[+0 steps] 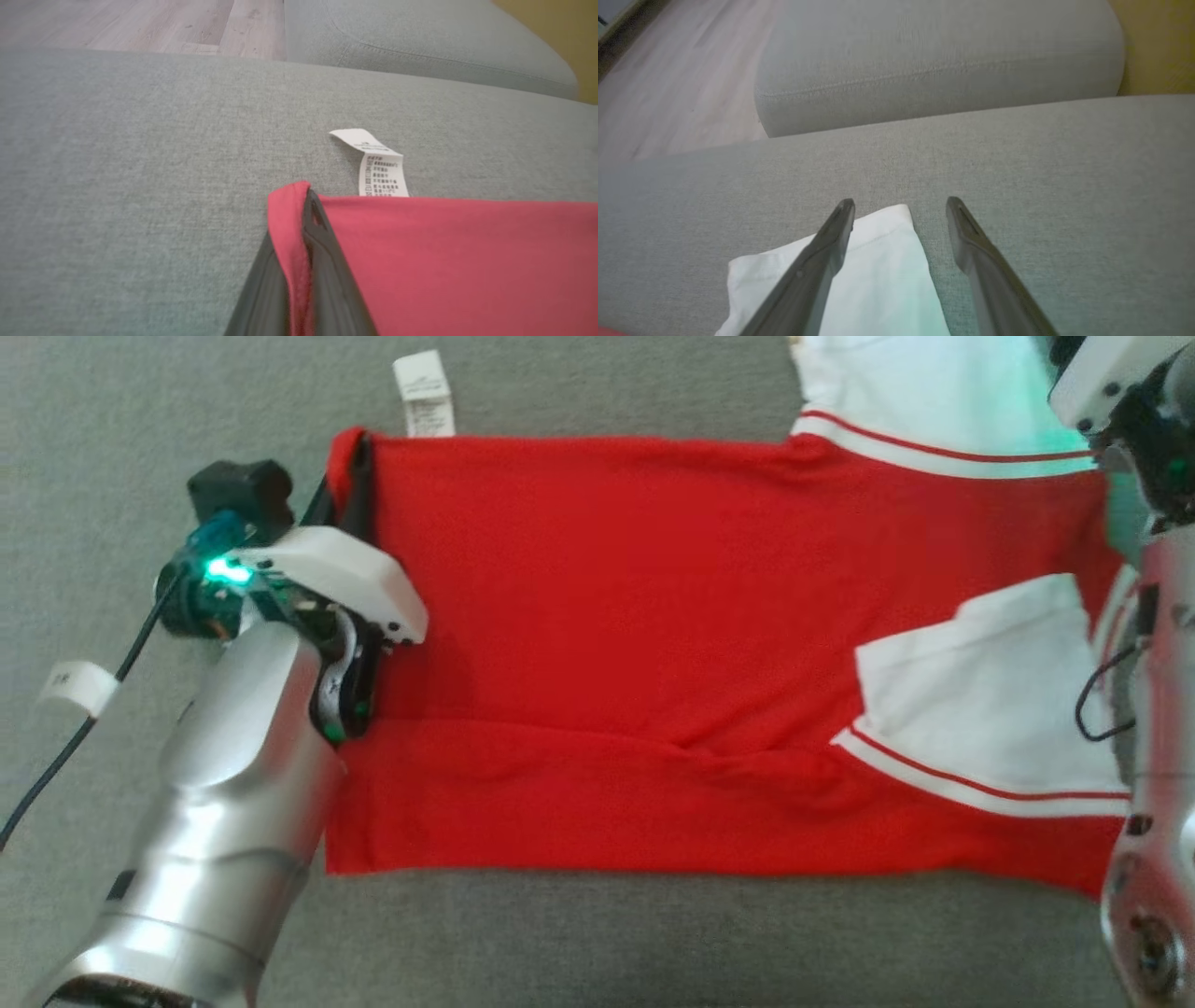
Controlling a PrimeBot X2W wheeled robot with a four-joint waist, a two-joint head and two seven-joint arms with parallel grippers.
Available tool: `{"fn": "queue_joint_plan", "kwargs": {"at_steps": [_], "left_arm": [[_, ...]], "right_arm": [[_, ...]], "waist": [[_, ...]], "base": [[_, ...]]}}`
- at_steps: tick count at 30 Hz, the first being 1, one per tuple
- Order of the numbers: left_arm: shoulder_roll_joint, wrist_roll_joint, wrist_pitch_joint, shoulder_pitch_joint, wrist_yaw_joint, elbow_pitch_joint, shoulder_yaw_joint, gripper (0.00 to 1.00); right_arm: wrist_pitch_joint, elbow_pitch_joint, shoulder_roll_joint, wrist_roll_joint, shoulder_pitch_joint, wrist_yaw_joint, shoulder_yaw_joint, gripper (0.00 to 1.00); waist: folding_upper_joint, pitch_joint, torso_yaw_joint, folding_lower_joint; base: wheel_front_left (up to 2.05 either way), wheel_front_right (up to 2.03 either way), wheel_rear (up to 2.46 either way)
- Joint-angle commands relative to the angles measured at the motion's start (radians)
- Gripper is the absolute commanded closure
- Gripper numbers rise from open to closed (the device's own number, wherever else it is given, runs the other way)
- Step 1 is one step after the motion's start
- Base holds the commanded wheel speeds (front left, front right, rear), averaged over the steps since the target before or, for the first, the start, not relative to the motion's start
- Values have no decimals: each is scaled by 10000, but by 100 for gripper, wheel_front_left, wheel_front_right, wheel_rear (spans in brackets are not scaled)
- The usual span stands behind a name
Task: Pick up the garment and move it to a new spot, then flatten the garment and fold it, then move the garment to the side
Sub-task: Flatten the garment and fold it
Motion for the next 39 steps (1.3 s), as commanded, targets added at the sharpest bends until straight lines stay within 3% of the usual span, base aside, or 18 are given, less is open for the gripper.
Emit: {"fn": "queue_joint_plan", "kwargs": {"at_steps": [1, 9, 10, 11, 16, 23, 27, 32, 39], "left_arm": [[155, 98, -86, -143, -32, -155, 101, 100], [24, 118, -386, -205, -118, -329, -35, 100], [35, 114, -409, -196, -119, -338, -36, 100], [54, 110, -425, -186, -114, -340, -35, 100], [144, 82, -604, -151, -128, -352, 9, 100], [260, -92, -1706, 133, -317, -264, 301, 100], [490, -101, -2299, 486, -822, -295, 296, 100], [782, -175, -2629, 1194, -1286, -325, 388, 100], [1227, -39, -2765, 2259, -1548, -620, 535, 100]], "right_arm": [[51, -91, -51, -144, -292, -9, 129, 0], [108, 1400, -380, -297, -732, -9, 622, 0], [145, 1514, -414, -263, -732, -9, 796, 23], [131, 1586, -485, -261, -727, -9, 1017, 100], [-255, 1773, -659, 64, -702, -9, 1416, 100], [-1992, 1684, -853, 825, -518, -9, 1637, 100], [-2393, 1338, -828, 1433, -11, -9, 1602, 100], [-2236, 133, -844, 1997, 1203, -9, 1782, 100], [-1325, -2707, -881, 2206, 3803, -9, 1303, 100]], "waist": [[0, 273, 311, -1], [0, 527, 498, -1], [0, 527, 476, -1], [0, 524, 448, -1], [0, 453, 327, -1], [0, -42, 132, -1], [0, -577, -106, -1], [0, -1261, -456, -1], [0, -1866, -896, -1]], "base": [[0, 0, 0], [0, 0, 0], [0, 0, 0], [0, 0, 0], [0, 0, 0], [0, 0, 0], [0, 0, 0], [0, 0, 0], [0, 0, 0]]}}
